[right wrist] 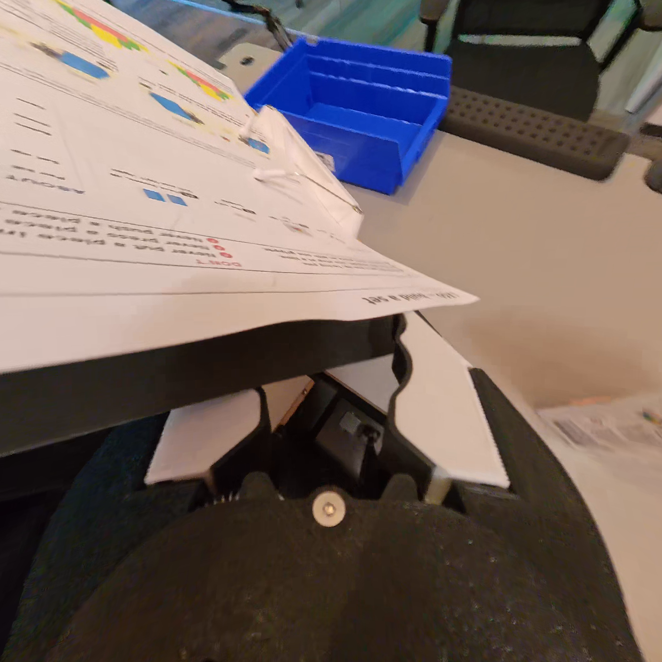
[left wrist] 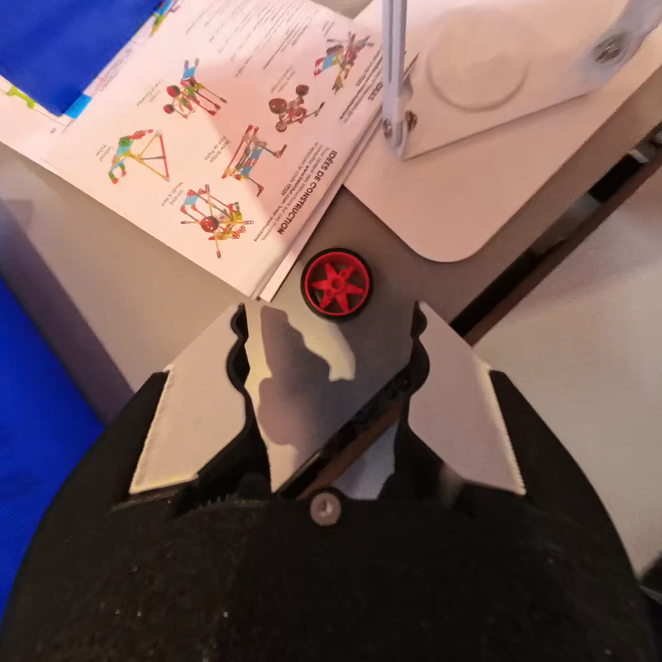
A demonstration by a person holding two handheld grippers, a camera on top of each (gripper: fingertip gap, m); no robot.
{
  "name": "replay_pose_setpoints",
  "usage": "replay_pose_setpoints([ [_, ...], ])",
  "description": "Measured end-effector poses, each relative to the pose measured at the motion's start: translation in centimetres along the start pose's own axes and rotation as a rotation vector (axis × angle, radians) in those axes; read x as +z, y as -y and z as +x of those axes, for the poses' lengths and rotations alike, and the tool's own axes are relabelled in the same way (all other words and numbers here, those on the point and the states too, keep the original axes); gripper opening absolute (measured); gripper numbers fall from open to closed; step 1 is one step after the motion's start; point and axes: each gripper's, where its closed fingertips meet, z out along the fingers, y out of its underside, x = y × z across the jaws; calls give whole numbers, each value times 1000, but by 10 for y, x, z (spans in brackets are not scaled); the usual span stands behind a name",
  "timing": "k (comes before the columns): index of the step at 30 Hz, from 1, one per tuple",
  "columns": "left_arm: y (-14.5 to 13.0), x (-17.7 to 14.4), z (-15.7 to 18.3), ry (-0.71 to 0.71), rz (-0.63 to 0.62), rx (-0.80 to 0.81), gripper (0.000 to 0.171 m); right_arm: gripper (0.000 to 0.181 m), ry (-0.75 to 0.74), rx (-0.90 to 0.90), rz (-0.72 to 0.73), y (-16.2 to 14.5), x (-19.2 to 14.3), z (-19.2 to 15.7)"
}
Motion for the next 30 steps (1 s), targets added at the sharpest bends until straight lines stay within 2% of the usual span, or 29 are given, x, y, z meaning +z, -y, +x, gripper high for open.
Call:
replay_pose_setpoints([
  [1, 1, 6, -2, 28, 2, 21, 85, 71, -36, 28, -7, -5, -3, 2],
  [4, -1, 23, 4, -17, -6, 16, 66, 70, -105, 135, 31, -15, -18, -6],
  [5, -3, 26, 2, -14, -10, 17, 50, 70, -130, 174, 38, -21, -23, -11],
  [6, -2, 29, 2, -14, 2, 24, 45, 69, -144, 210, 50, -27, -27, -19],
  [11, 3, 19, 12, -95, 89, 73, 44, 62, -180, 357, 10, -84, -28, -76],
  [13, 0, 2, 17, -130, 125, 79, 44, 58, -124, 442, 13, -103, -16, -115],
  [15, 6, -28, 37, -247, 226, 73, 44, 58, 5, 544, 11, -112, 9, -165],
  [19, 12, -91, 71, -264, 327, 347, 44, 59, 234, 696, 3, -94, 73, -250],
  [21, 19, -119, 92, -283, 380, 469, 44, 60, 325, 765, -6, -80, 101, -272],
  [25, 21, -149, 129, -329, 424, 674, 44, 59, 509, 902, 74, -47, 123, -293],
  [27, 23, -157, 144, -347, 447, 760, 44, 53, 507, 910, 79, -46, 126, -294],
  [28, 24, -160, 152, -364, 459, 783, 44, 47, 512, 896, 93, -44, 125, -294],
  [30, 24, -165, 171, -410, 473, 841, 44, 18, 527, 880, 117, -41, 119, -294],
])
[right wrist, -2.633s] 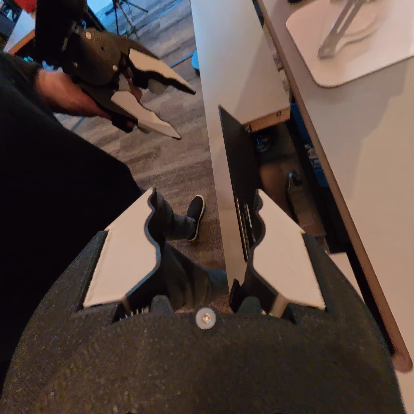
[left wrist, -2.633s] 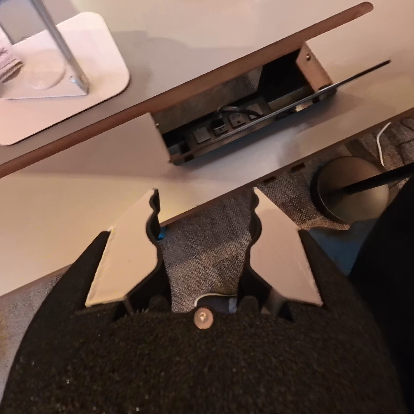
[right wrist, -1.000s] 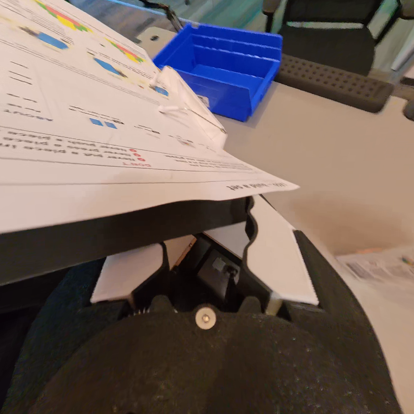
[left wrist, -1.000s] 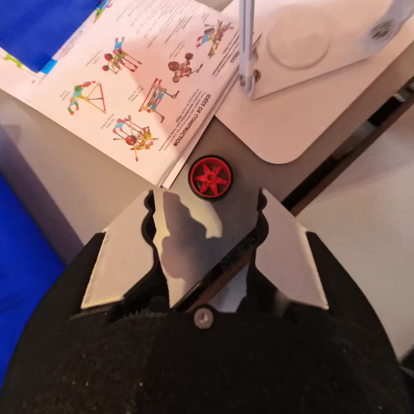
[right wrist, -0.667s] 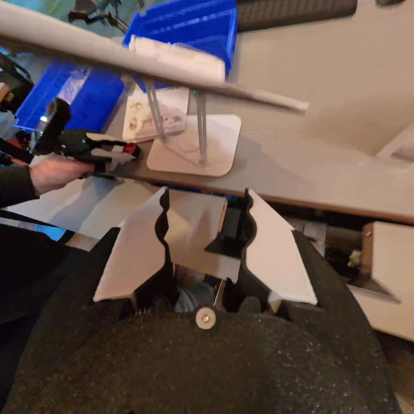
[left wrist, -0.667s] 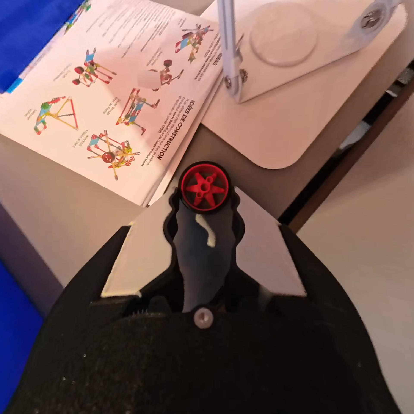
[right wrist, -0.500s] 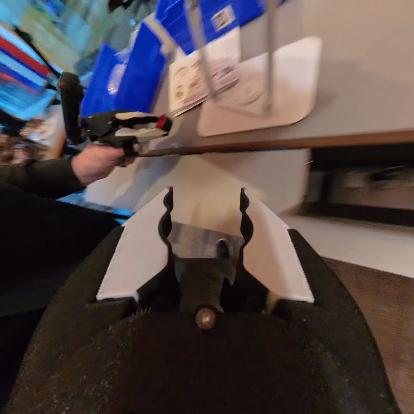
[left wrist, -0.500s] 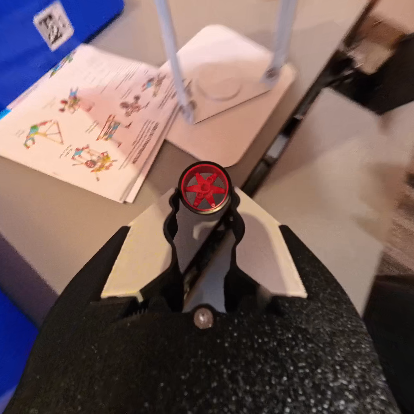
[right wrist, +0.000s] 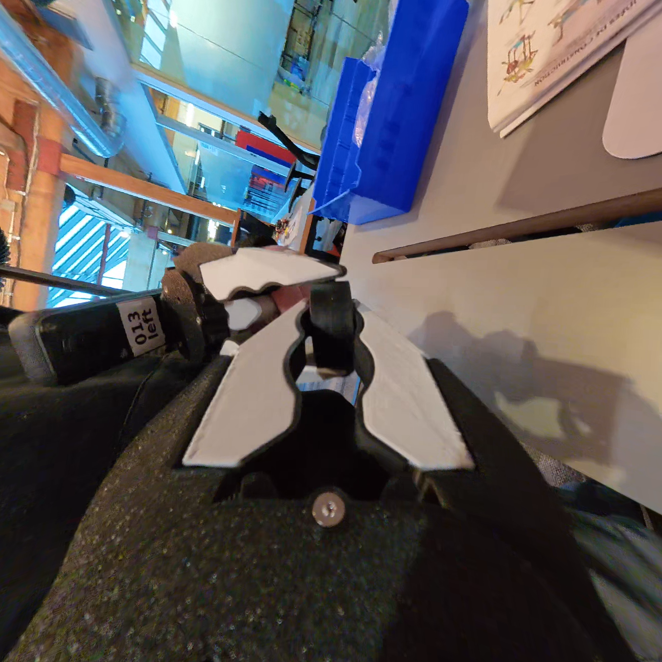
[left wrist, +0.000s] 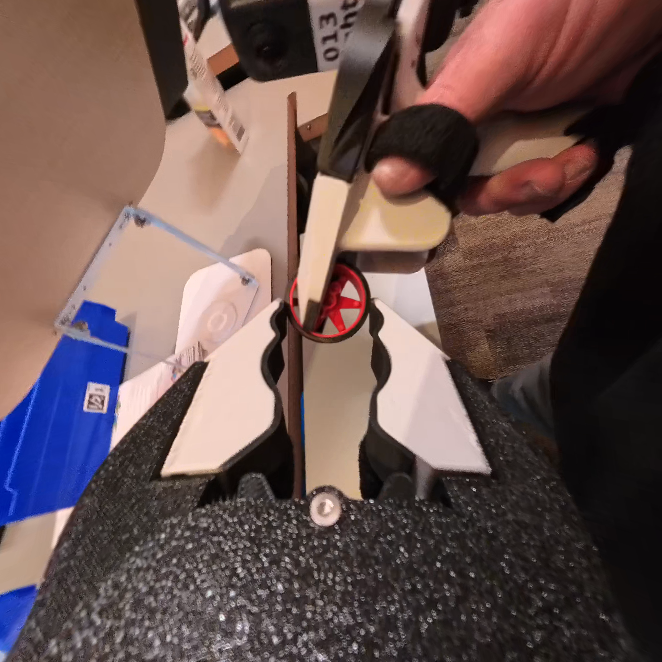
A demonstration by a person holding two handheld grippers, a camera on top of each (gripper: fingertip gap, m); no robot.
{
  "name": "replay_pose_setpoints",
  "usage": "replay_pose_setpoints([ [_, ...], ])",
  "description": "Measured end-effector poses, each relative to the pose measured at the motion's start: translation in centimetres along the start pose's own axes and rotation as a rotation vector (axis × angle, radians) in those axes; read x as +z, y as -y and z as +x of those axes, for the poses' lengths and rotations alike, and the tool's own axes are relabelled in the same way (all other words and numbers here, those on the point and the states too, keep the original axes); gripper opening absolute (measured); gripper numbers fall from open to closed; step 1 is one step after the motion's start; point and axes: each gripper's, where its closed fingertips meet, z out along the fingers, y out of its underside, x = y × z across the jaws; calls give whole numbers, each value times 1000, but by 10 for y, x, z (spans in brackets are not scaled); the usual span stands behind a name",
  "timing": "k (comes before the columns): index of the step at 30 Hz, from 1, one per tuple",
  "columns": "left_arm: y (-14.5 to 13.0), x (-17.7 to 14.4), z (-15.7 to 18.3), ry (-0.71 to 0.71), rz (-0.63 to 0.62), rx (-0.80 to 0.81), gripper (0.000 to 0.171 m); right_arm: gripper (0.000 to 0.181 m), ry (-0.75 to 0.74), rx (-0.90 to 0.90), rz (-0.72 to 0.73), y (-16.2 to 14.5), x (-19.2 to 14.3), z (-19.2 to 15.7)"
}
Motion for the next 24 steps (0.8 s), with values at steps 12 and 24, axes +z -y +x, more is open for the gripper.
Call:
replay_pose_setpoints([
  [12, 16, 50, -5, -89, -14, -70, 54, 16, -612, -90, 444, 96, -308, 93],
  [24, -14, 90, -20, -62, -183, -215, 52, 19, -912, -435, 422, 446, -405, 153],
])
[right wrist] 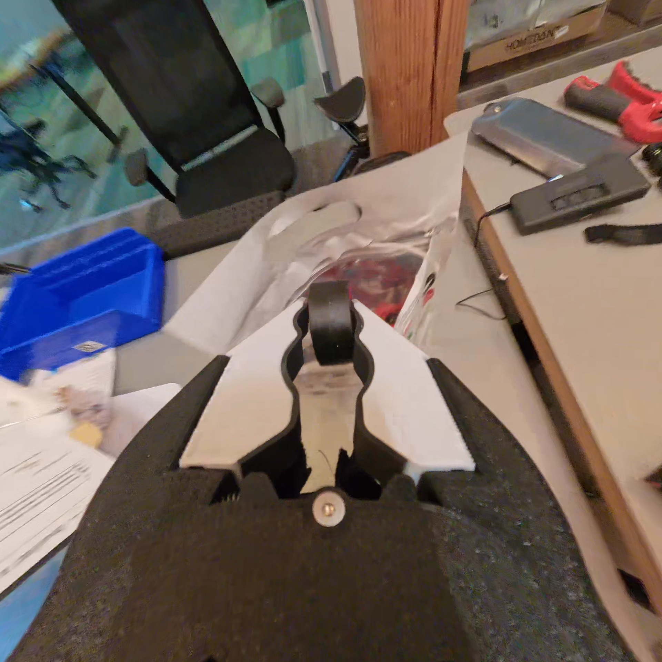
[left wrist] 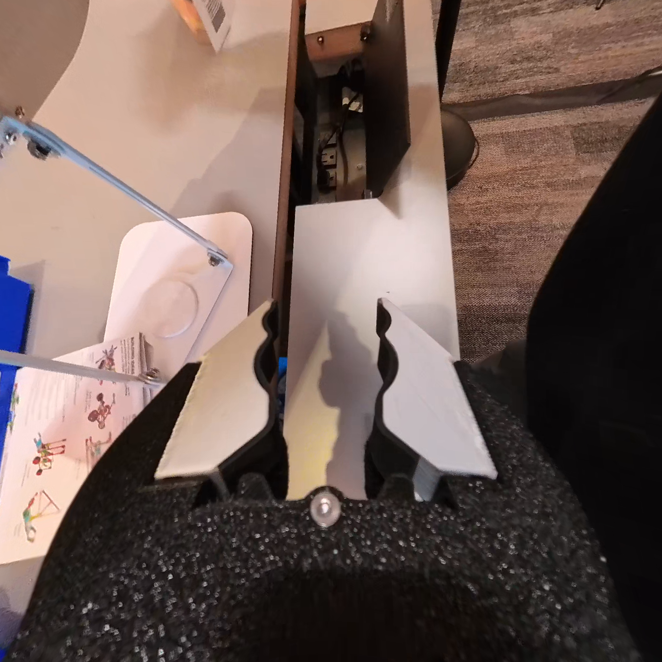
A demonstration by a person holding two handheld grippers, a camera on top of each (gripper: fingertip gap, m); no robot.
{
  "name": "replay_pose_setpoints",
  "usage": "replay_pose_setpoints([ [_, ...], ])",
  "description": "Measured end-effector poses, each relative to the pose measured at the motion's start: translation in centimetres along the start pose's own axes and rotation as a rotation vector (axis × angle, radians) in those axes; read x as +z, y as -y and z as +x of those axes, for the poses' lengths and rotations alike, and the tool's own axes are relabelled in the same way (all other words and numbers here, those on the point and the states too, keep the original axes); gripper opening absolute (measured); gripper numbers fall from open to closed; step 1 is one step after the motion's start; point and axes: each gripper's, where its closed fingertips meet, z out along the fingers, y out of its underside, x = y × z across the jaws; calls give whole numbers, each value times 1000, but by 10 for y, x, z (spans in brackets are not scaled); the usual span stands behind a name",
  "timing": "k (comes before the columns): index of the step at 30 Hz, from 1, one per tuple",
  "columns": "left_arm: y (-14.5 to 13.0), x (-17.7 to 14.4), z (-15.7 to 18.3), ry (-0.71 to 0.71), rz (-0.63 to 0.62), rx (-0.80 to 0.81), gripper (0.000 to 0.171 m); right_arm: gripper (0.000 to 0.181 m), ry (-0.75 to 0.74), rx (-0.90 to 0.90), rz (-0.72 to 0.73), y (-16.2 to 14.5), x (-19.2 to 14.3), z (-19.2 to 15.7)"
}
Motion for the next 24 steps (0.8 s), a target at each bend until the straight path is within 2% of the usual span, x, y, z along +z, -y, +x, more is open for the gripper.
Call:
replay_pose_setpoints([
  [4, -6, 2, 2, 5, -39, -48, 53, 44, -28, 0, -132, -12, 51, 17],
  [6, -9, 2, 4, -1, -56, -61, 53, 50, -73, -6, -134, -15, 57, 27],
  [9, -13, 2, 3, 5, -74, -76, 54, 50, -34, 24, -61, -7, 46, 25],
  [13, -20, 3, 1, -3, -83, -105, 55, 52, -19, 50, 51, -9, -2, 16],
  [16, -34, 5, 3, -33, -94, -145, 62, 51, -13, 87, 103, -35, -49, 1],
  [20, -60, 6, 14, -97, -112, -120, 67, 50, -46, 166, 150, -97, -118, -20],
  [24, -91, 3, 35, -193, -112, -110, 75, 51, -79, 296, 132, -197, -179, -65],
])
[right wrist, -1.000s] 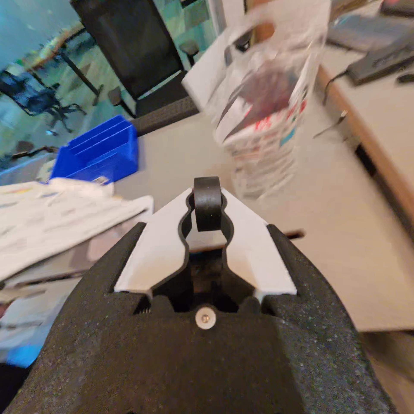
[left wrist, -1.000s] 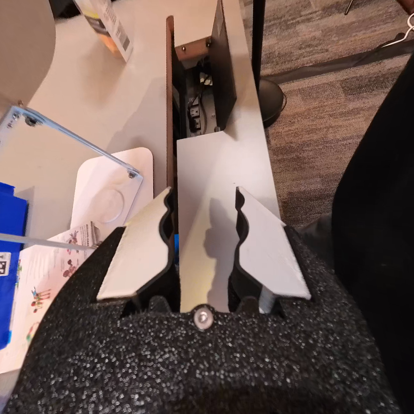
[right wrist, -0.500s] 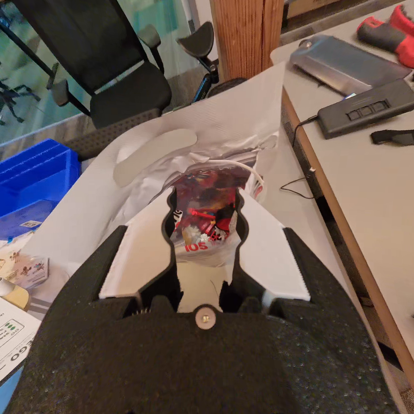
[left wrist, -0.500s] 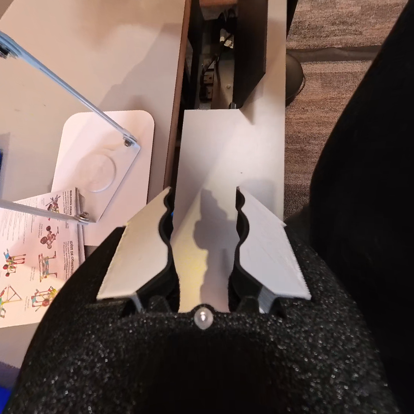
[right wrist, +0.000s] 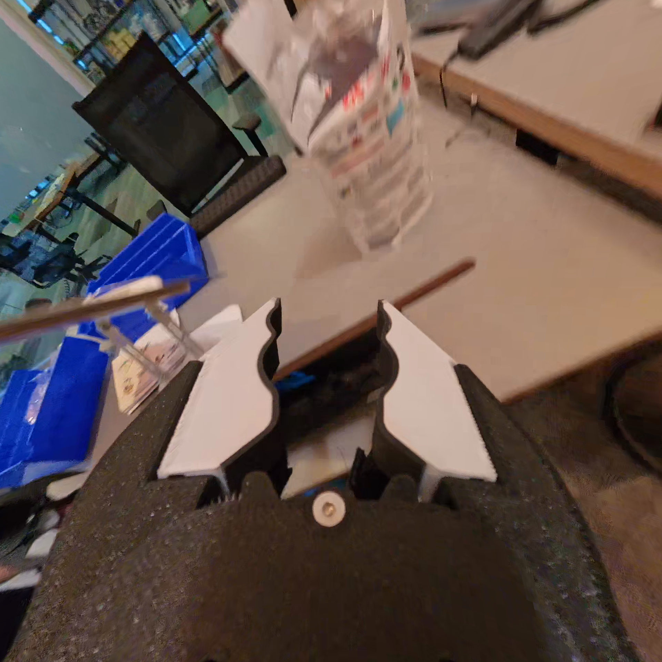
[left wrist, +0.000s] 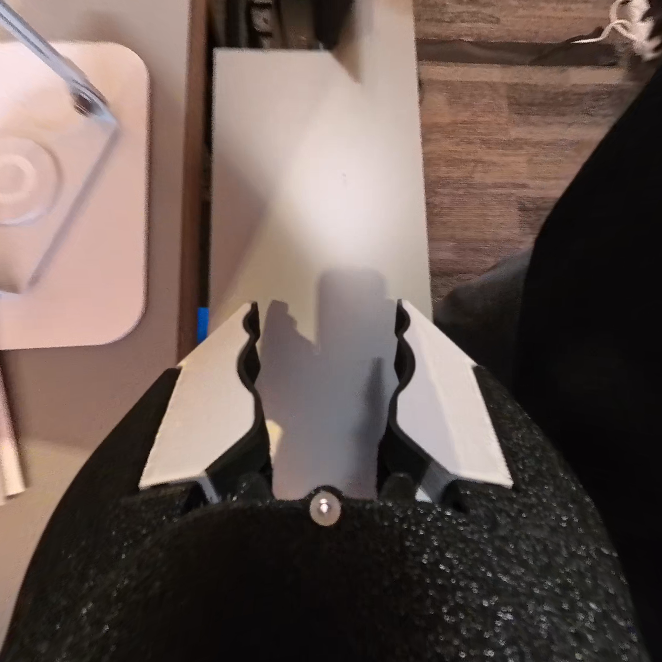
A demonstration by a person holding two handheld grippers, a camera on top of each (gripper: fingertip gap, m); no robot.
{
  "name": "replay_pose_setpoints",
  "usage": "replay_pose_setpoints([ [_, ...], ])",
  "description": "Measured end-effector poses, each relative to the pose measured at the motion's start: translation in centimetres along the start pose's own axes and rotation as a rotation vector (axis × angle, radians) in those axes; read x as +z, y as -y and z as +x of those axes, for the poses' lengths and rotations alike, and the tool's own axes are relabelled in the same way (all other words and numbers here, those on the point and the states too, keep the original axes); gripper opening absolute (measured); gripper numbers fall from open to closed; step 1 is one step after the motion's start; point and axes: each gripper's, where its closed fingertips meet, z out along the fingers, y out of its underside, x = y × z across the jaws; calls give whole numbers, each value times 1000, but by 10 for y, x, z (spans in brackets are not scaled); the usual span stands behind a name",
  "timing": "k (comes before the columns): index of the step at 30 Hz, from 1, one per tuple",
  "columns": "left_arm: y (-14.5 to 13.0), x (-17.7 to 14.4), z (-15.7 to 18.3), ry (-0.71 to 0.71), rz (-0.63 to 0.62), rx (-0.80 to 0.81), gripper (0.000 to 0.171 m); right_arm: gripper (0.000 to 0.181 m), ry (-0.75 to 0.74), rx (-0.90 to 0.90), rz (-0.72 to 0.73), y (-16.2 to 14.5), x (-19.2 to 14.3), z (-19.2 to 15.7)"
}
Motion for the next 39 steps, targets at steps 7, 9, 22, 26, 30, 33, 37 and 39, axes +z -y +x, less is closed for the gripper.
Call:
replay_pose_setpoints([
  [7, -48, -2, 39, -128, 8, 68, 92, 53, -109, 146, -134, -222, -121, -73],
  [9, -63, -7, 48, -138, -8, 108, 92, 54, -101, 189, -173, -279, -147, -106],
  [22, -137, -54, 144, -174, -153, 171, 85, 65, 155, 137, -321, -453, -238, -244],
  [26, -167, -53, 177, -136, -218, 234, 85, 66, 176, 101, -336, -491, -284, -247],
  [30, -189, -46, 230, -144, -257, 175, 85, 67, 155, 65, -337, -530, -348, -245],
  [33, -203, -39, 289, -192, -287, 191, 85, 66, 143, 81, -312, -560, -402, -243],
  [37, -188, -30, 375, -310, -279, 349, 84, 66, 77, 98, -213, -582, -477, -240],
  [39, -177, -23, 410, -370, -279, 453, 84, 66, 47, 125, -175, -593, -508, -239],
])
